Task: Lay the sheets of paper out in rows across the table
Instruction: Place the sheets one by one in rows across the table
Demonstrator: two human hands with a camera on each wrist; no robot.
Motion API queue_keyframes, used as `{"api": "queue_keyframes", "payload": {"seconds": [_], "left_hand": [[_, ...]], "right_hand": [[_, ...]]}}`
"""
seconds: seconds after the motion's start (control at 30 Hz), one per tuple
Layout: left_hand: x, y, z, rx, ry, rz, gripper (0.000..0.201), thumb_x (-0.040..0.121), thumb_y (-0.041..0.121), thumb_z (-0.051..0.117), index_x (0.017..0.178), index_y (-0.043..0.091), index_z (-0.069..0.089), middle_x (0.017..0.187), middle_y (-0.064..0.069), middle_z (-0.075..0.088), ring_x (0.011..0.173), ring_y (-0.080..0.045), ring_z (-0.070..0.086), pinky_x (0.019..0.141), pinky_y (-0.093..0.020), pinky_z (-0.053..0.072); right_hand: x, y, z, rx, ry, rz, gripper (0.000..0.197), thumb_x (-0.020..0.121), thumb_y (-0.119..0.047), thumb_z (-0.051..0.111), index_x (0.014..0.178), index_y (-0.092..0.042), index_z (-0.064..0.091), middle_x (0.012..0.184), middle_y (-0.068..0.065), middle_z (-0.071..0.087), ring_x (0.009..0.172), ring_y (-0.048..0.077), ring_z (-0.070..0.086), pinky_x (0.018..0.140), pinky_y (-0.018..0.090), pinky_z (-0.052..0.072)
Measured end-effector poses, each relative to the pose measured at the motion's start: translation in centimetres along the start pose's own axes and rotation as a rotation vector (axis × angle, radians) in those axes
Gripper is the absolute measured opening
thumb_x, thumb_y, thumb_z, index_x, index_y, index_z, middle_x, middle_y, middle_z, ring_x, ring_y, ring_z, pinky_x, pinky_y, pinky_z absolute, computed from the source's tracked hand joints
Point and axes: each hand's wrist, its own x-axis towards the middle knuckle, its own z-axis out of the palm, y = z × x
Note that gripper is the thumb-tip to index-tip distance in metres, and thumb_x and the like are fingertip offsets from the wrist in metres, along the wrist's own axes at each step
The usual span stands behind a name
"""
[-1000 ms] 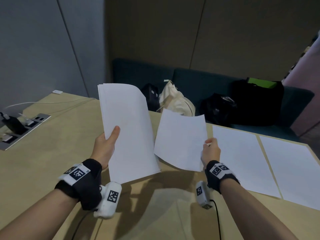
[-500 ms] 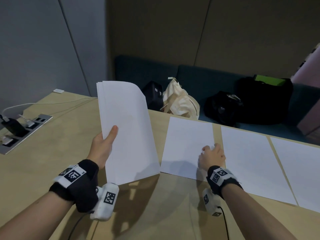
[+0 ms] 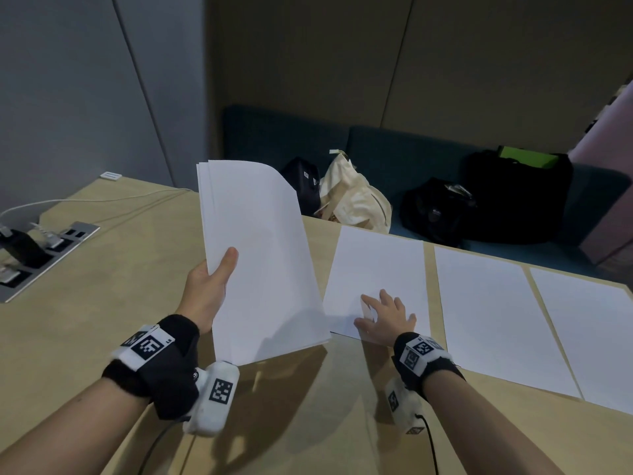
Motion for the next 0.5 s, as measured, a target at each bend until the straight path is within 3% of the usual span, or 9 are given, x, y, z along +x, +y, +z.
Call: {"api": "queue_keyframes", "payload": {"seconds": [0.23, 0.4, 0.5], "left_hand": [[0.06, -0.39, -0.34, 0.008, 0.006, -0.008, 0.043, 0.091, 0.036, 0.053, 0.125, 0.009, 0.057, 0.123, -0.003, 0.064, 0.113, -0.021, 0.061, 0.089, -0.031, 0.047], [-0.07, -0.43, -0.1, 0.001, -0.01, 0.004, 0.042, 0.092, 0.034, 0.052, 0.125, 0.009, 0.057, 0.121, -0.002, 0.064, 0.106, -0.019, 0.062, 0.079, -0.025, 0.049], [-0.02, -0.46, -0.03, 0.002, -0.017, 0.01, 0.041, 0.092, 0.035, 0.053, 0.124, 0.01, 0.058, 0.12, -0.003, 0.065, 0.109, -0.02, 0.062, 0.086, -0.029, 0.049]], "right_hand": [[0.02, 0.08, -0.17, 0.007, 0.018, 0.003, 0.06, 0.089, -0.048, 0.045, 0.145, -0.039, 0.023, 0.16, -0.002, 0.003, 0.147, 0.028, 0.001, 0.115, 0.057, 0.005], [0.2, 0.21, 0.1, 0.011, 0.021, 0.006, 0.061, 0.088, -0.049, 0.047, 0.144, -0.038, 0.025, 0.16, -0.002, 0.005, 0.147, 0.028, 0.002, 0.114, 0.058, 0.006], [0.04, 0.18, -0.01, 0.013, 0.015, 0.005, 0.062, 0.088, -0.048, 0.049, 0.144, -0.037, 0.026, 0.16, -0.001, 0.006, 0.147, 0.029, 0.003, 0.114, 0.058, 0.007]]}}
